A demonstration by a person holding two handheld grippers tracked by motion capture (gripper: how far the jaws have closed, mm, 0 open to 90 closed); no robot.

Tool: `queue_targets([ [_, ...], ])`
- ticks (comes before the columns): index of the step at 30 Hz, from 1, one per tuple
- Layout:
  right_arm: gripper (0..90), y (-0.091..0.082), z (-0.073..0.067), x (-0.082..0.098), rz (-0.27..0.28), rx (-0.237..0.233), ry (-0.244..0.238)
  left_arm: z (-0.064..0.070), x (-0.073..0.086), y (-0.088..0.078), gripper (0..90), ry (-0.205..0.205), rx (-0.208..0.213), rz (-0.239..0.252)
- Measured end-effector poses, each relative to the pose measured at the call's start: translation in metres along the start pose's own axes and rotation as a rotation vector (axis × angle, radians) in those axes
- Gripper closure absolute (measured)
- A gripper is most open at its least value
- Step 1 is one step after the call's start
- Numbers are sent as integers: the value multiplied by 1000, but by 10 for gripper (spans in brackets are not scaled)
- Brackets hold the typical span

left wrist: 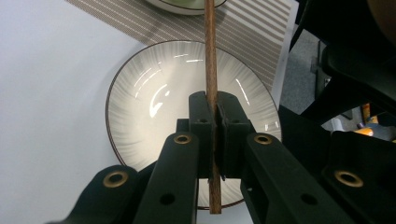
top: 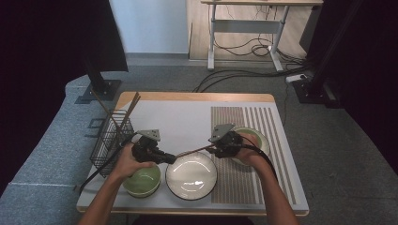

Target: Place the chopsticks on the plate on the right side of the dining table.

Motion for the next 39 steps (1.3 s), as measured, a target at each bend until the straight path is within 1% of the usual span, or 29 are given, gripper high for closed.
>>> queue_targets([
  [2,664,1,-3,3,-13,-9,-18,0,-1,-2,861,-7,20,15],
  [4,693,1,-6,5,-27,-28,-40,0,-3,-4,860,-19,36,32],
  [6,714,1,-9,6,-27,-35,-55,0,-4,-5,859,-29,57,53],
  [8,734,2,-11,7,-29,-45,-67,-2,-6,-7,852,-40,56,80],
  [9,744,2,-13,8,-27,-50,-72,-4,-7,-8,843,-41,48,90],
  [10,756,2,-14,8,-22,-59,-79,-6,-8,-9,830,-43,30,101],
  [11,768,2,-15,8,-17,-68,-80,-8,-9,-9,810,-44,6,114],
  [13,791,1,-18,7,-5,-86,-81,-14,-11,-9,751,-62,-40,141],
  [15,812,1,-20,6,14,-97,-81,-17,-14,-11,669,-87,-59,174],
  [16,822,1,-22,5,20,-106,-80,-18,-15,-11,620,-92,-73,183],
  [17,827,1,-23,5,24,-110,-80,-19,-16,-12,599,-98,-98,196],
  [18,833,2,-24,4,41,-116,-75,-20,-17,-13,577,-103,-109,206],
  [20,839,2,-25,5,49,-122,-67,-21,-18,-15,536,-115,-139,226],
  [21,841,2,-25,5,61,-124,-66,-22,-19,-16,523,-118,-149,236],
  [24,843,2,-26,6,67,-121,-48,-22,-20,-18,498,-125,-164,255],
  [25,843,2,-25,7,74,-122,-50,-21,-21,-19,489,-129,-170,270],
  [26,843,2,-25,7,74,-122,-50,-21,-21,-19,474,-129,-170,270],
  [27,844,1,-26,8,88,-126,-41,-21,-22,-20,474,-128,-171,277],
  [30,844,-1,-27,10,100,-126,-24,-20,-22,-21,457,-133,-178,294],
  [33,844,-3,-28,13,113,-122,-12,-20,-22,-22,443,-130,-199,297],
  [39,844,-6,-32,19,139,-113,3,-17,-20,-22,433,-119,-210,302],
])
Point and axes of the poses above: each handheld gripper's, and its own axes: y roughly forward along the jaws, x roughly out of its underside, z roughly to its right, the point moved 8 cm from there along y, roughly forward along the jaws, and after that the axes turned 12 degrees about -y, right-handed, at the moved point
